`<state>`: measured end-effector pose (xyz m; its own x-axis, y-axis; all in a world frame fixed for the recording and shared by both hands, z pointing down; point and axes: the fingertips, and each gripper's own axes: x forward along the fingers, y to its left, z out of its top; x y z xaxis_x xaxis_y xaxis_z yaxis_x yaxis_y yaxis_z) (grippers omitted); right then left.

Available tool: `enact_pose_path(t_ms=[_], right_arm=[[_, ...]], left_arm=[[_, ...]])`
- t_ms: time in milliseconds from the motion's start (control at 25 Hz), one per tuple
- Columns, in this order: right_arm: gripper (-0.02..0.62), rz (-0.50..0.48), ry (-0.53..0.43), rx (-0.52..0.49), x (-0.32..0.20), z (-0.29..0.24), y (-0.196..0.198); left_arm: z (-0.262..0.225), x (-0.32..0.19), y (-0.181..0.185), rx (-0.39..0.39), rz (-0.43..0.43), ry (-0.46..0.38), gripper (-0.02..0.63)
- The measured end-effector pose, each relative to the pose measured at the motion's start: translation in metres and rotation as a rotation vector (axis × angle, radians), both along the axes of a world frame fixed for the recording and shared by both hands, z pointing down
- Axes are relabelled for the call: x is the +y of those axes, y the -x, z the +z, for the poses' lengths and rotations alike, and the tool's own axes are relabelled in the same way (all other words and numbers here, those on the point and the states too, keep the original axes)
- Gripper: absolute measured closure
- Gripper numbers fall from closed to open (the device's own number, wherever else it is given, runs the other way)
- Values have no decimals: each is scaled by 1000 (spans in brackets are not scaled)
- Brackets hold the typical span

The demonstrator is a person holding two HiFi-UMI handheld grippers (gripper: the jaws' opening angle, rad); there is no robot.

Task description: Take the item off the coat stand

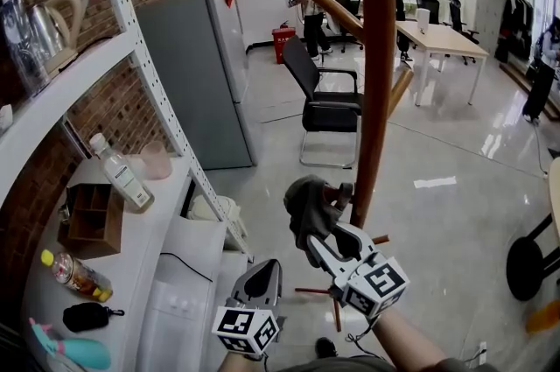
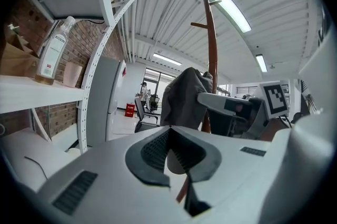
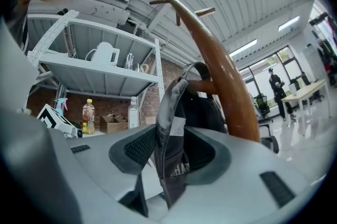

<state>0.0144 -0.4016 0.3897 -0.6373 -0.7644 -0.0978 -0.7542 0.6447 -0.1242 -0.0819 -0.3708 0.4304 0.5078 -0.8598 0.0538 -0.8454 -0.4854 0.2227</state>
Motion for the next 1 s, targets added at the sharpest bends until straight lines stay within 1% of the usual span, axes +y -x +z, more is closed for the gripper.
enact_pose_path(t_ms=[160, 200, 240, 320, 480, 680, 880, 1000], right_arm=[[430, -27, -20, 1, -3, -5, 4], [440, -27, -29, 8, -3, -6, 5], [473, -25, -40, 17, -3, -8, 7], [521, -16, -57, 25, -3, -13, 9], [560, -8, -67, 12, -5, -15, 8], [566, -6, -83, 11, -8, -23, 8], [566, -8, -123, 5, -11, -42, 11], [566, -18, -131, -4, -11, -48, 13]], left_arm=[[-1, -7, -1, 4, 4, -1, 600], [-1, -8, -1, 3, 5, -2, 600], [-1, -9, -1, 3, 6, -2, 600], [-1, -10, -1, 3, 8, -3, 600], [1, -13, -1, 1, 12, 7, 600], [0, -14, 1, 3, 8, 8, 600], [-7, -15, 2, 4, 7, -10, 600], [-10, -15, 3, 5, 3, -17, 600]])
